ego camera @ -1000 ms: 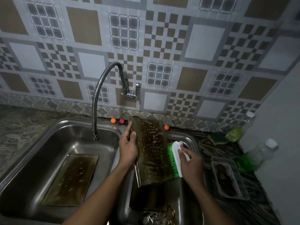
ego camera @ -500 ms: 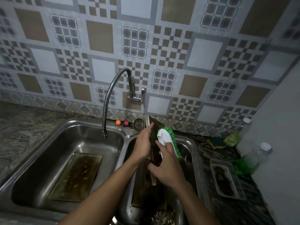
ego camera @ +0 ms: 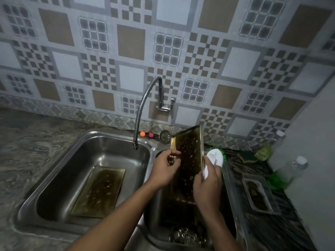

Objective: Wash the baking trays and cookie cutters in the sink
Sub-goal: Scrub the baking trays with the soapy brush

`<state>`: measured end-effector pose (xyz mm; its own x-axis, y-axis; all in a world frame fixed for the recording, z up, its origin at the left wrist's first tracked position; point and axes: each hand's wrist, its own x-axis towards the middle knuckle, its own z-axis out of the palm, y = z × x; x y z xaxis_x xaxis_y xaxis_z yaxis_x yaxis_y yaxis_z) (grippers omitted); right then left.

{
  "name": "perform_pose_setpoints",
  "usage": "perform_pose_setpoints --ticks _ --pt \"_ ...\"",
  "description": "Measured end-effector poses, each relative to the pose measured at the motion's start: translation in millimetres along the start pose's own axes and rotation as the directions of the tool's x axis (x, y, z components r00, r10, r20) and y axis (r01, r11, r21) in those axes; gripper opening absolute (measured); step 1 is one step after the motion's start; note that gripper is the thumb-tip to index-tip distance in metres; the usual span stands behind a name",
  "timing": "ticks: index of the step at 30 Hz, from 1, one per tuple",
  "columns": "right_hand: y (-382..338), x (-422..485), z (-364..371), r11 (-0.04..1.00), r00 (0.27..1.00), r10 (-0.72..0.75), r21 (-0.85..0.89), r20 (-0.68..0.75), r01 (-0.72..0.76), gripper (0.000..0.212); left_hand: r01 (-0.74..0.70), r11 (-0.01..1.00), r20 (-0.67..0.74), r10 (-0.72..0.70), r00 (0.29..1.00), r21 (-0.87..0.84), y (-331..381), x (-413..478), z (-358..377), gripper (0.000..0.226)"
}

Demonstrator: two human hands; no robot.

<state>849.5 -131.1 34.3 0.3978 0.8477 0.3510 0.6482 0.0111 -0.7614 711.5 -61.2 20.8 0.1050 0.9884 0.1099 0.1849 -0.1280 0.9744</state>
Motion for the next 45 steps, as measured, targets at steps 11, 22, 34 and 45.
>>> perform_pose_setpoints --ticks 11,22,34,45 --pt "-50 -62 114 0.883 0.934 0.326 0.306 0.148 -0.357 0.03 0.296 0.905 0.182 -0.36 0.915 0.305 -121 -28 -178 0.049" --pt "-87 -89 256 0.952 0.896 0.29 -0.004 0.337 -0.307 0.01 0.4 0.745 0.052 -0.501 0.864 0.533 -195 -10 -314 0.055" --pt "-30 -94 348 0.85 0.707 0.516 -0.389 0.484 -0.355 0.018 0.49 0.664 0.051 -0.621 0.783 0.565 -269 2 -317 0.049" --pt "-18 -110 361 0.807 0.651 0.578 -0.464 0.492 -0.366 0.035 0.556 0.651 0.012 -0.655 0.755 0.517 -291 0 -310 0.033"
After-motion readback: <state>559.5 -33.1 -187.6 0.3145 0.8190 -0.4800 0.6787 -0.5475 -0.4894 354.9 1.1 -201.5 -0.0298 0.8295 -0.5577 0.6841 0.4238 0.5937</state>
